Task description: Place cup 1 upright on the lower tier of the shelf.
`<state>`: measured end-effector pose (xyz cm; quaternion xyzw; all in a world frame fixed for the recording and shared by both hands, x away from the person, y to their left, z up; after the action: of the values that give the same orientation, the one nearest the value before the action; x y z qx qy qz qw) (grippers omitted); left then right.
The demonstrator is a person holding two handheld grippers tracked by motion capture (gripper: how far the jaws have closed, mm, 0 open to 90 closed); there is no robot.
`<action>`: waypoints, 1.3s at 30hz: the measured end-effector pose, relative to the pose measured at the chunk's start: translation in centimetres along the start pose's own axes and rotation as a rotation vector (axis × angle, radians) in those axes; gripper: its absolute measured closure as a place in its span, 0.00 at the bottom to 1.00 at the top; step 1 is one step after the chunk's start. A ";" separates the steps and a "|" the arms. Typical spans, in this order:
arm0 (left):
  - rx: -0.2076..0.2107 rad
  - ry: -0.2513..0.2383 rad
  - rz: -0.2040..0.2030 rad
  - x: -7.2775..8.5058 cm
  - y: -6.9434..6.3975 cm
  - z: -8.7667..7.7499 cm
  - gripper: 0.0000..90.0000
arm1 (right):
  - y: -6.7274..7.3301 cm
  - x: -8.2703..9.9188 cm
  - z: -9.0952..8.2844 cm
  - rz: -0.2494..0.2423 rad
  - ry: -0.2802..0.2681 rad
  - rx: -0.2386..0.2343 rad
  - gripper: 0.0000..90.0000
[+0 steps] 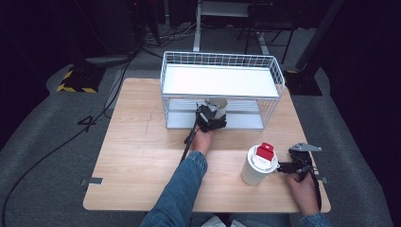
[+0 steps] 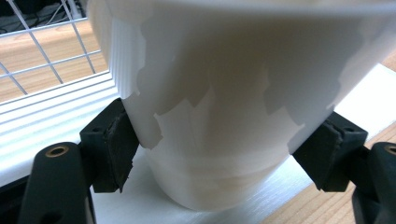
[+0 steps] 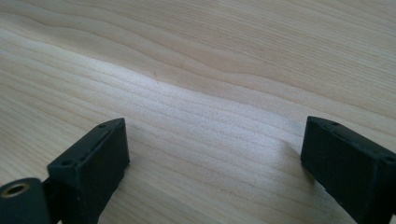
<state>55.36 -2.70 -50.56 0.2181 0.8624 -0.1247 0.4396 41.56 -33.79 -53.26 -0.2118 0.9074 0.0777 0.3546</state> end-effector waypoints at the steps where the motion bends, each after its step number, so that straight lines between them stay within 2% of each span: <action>1: -0.006 -0.003 0.001 0.0 0.0 0.0 0.25 | 0.0 0.0 0.0 0.000 0.000 0.000 0.09; 4: -0.010 -0.002 -0.001 0.0 0.1 0.1 0.23 | 0.0 0.0 0.0 0.000 0.000 0.000 0.09; 7: 0.007 -0.001 -0.027 0.0 0.2 0.1 0.17 | 0.0 0.0 0.0 0.000 0.000 0.000 0.09; 10: -0.010 -0.001 -0.023 0.0 0.4 0.1 0.16 | 0.0 0.0 0.0 0.001 0.000 0.000 0.09; 12: 0.009 -0.005 -0.048 -0.1 0.3 -0.2 0.11 | 0.0 0.0 0.0 0.000 0.000 0.000 0.09; 15: 0.014 -0.008 -0.056 -0.2 0.3 -0.5 0.08 | 0.0 0.0 0.0 0.000 0.000 0.000 0.09; 22: 0.061 -0.029 -0.053 0.2 0.0 -2.8 0.07 | 0.0 0.0 0.0 0.000 0.000 0.000 0.09; 29: 0.124 -0.069 -0.073 0.8 0.2 -5.5 0.06 | 0.0 0.0 0.0 0.000 0.000 0.000 0.09; 34: 0.130 -0.070 -0.055 1.3 0.6 -7.5 0.07 | 0.0 0.0 0.0 0.000 0.000 0.000 0.09; 35: 0.123 -0.064 -0.057 1.3 0.7 -7.9 0.09 | 0.0 0.0 0.0 0.000 0.000 0.000 0.09; 37: 0.133 -0.064 -0.076 1.3 0.8 -8.7 0.11 | 0.0 0.0 0.0 0.000 0.000 0.000 0.09; 39: 0.142 -0.056 -0.078 1.2 0.8 -9.5 0.12 | 0.0 0.0 0.0 0.000 0.000 0.000 0.09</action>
<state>48.40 2.22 -46.01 0.2112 0.8466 -0.2087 0.4417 41.56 -33.78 -53.25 -0.2117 0.9074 0.0779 0.3547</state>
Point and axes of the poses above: each handheld gripper's, and its own axes: z roughly forward along the jaws, x roughly out of its underside, y roughly to its left, the point moved 4 cm from there along z, roughly forward along the jaws, and after that the axes turned 4 degrees about y, right-handed, at the moved point
